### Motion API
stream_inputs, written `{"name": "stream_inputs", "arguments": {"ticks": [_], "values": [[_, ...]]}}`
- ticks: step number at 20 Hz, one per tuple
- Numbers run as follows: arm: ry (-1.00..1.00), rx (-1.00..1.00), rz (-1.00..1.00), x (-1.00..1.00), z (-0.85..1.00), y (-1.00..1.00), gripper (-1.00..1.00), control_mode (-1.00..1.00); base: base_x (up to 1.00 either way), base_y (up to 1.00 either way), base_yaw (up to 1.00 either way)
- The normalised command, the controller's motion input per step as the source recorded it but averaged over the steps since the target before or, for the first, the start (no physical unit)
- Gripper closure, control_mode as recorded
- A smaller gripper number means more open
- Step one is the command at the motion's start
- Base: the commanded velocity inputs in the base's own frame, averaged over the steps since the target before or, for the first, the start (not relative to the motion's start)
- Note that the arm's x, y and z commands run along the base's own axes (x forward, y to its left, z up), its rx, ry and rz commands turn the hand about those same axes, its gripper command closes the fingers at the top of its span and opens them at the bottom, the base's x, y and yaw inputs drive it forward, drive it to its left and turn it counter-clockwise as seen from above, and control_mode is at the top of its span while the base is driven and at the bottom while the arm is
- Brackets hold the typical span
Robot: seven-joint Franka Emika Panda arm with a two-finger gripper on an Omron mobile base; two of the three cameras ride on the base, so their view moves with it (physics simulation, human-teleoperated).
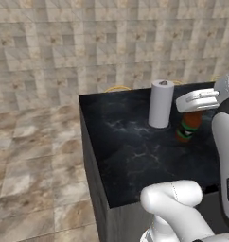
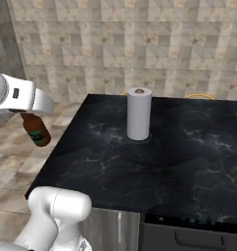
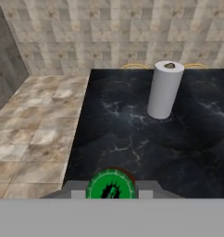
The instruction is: Move the drinks to the dining counter.
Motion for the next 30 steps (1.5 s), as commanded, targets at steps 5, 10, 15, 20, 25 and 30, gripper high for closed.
{"name": "stream_inputs", "arguments": {"ticks": [5, 10, 15, 20, 25, 30], "values": [[0.0, 0.0, 0.0, 0.0, 0.0, 0.0, 1.0, 1.0, 0.83, -0.09, 0.17], [0.24, 0.1, 0.06, 0.33, -0.25, -0.02, 1.0, -1.0, 0.15, 0.0, 0.02], [0.16, 0.02, 0.0, 0.13, -0.38, 0.0, 1.0, -1.0, 0.0, 0.0, 0.0], [0.02, 0.0, 0.0, 0.04, -0.4, 0.0, 1.0, -1.0, 0.0, 0.0, 0.0], [0.0, 0.0, 0.0, 0.18, -0.4, 0.0, 1.0, -1.0, 0.0, 0.0, 0.0], [0.0, -0.02, 0.0, 0.22, -0.38, 0.0, 1.0, -1.0, 0.0, 0.0, 0.0]]}}
